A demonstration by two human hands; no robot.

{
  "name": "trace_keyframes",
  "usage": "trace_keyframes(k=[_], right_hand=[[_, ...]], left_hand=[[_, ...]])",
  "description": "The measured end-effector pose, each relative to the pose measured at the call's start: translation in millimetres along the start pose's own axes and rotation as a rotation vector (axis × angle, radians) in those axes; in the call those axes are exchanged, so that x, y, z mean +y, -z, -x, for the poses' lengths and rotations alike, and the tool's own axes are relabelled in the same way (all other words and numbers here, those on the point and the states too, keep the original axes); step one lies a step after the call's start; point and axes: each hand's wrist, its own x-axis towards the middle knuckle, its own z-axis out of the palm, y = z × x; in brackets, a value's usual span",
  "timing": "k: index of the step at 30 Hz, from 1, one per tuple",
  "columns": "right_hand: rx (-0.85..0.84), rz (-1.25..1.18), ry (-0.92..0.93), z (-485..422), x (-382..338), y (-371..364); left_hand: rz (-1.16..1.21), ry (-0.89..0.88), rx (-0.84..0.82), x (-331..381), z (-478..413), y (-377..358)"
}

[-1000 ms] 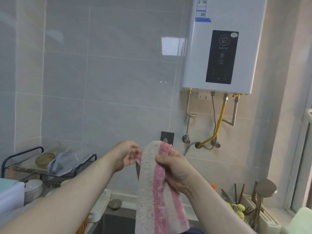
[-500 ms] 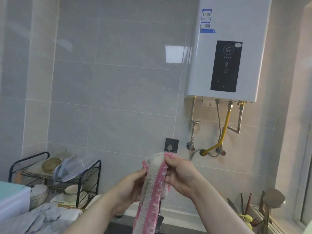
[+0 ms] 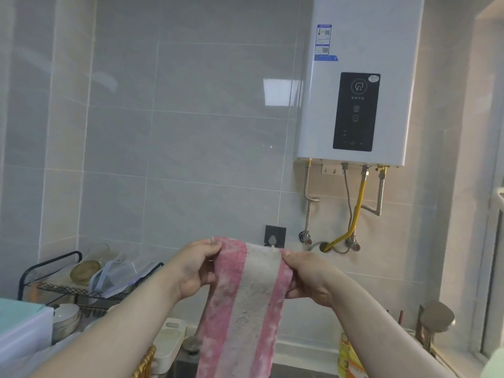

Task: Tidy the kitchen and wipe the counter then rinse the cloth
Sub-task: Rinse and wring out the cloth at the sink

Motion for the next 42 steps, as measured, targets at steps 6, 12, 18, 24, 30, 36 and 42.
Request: trace_keyframes(k=[6, 12, 18, 24, 30, 36, 42], right_hand=[[0.017, -0.316, 0.052, 2, -10, 9], [-0.033, -0.476, 0.112, 6, -19, 10], [-0.080, -0.582, 0.023, 2, -14, 15], [-0.116, -0.578, 0.056, -5, 0, 20], [-0.031, -0.386, 0.104, -13, 9, 25], [0.113, -0.477, -0.171, -28, 70, 0], [-0.051, -0.625, -0.303, -27, 118, -51]], left_hand=[[-0.294, 0.033, 0.016, 19, -5, -9], [-0.612, -0.120, 0.236, 24, -12, -24], [-0.423, -0.122, 0.310, 39, -14, -36], [-0.187, -0.041, 0.308, 45, -18, -51], [0.053, -0.053, 0.138, 51, -22, -53], [0.135, -0.133, 0.013, 72, -28, -85], [0.211, -0.178, -0.025, 82, -31, -103]])
